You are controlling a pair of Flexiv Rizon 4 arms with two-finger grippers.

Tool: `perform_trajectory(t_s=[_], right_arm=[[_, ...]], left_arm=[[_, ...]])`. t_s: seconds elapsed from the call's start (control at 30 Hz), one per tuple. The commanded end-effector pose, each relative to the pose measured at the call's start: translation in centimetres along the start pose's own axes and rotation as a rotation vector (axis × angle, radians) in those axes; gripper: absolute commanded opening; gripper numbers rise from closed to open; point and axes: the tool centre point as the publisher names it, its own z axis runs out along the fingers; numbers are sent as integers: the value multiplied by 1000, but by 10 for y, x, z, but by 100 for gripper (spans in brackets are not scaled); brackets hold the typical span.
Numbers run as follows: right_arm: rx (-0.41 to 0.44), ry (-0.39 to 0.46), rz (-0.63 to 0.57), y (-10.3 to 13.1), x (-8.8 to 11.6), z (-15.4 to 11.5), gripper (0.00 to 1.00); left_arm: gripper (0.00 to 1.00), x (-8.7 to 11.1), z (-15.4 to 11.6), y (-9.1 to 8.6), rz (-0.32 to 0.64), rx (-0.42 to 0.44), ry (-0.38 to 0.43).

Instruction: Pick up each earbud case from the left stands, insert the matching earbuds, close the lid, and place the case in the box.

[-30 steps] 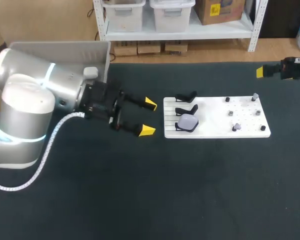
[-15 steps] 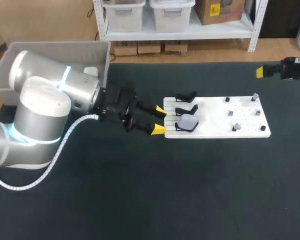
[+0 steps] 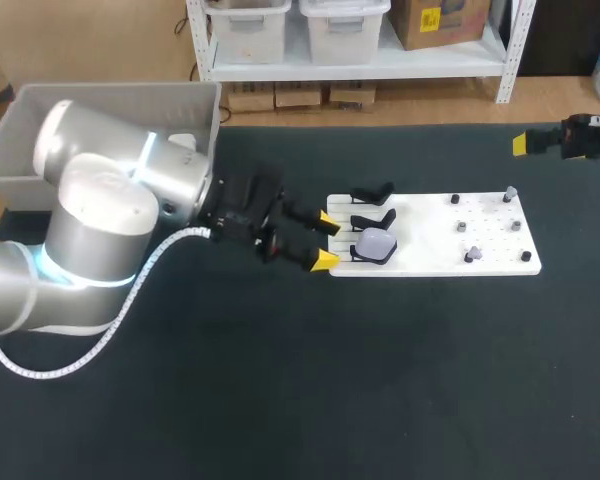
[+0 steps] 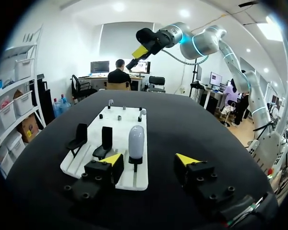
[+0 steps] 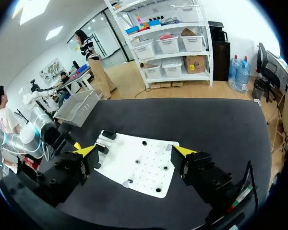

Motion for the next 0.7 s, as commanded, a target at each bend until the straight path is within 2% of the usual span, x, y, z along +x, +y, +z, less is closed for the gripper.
perform_trajectory(t_s=[0.03, 0.13, 0.37, 0.7], right_arm=[[-6, 0, -1, -1, 0, 0, 100], [-6, 0, -1, -1, 0, 0, 100], [-6, 0, -1, -1, 0, 0, 100], [-6, 0, -1, -1, 0, 0, 100]], left_arm=[[66, -1, 7, 9, 3, 9, 2], [65, -2, 10, 12, 7, 12, 2], [75, 0, 19, 14, 8, 22, 1], [73, 2, 27, 18, 1, 20, 0]])
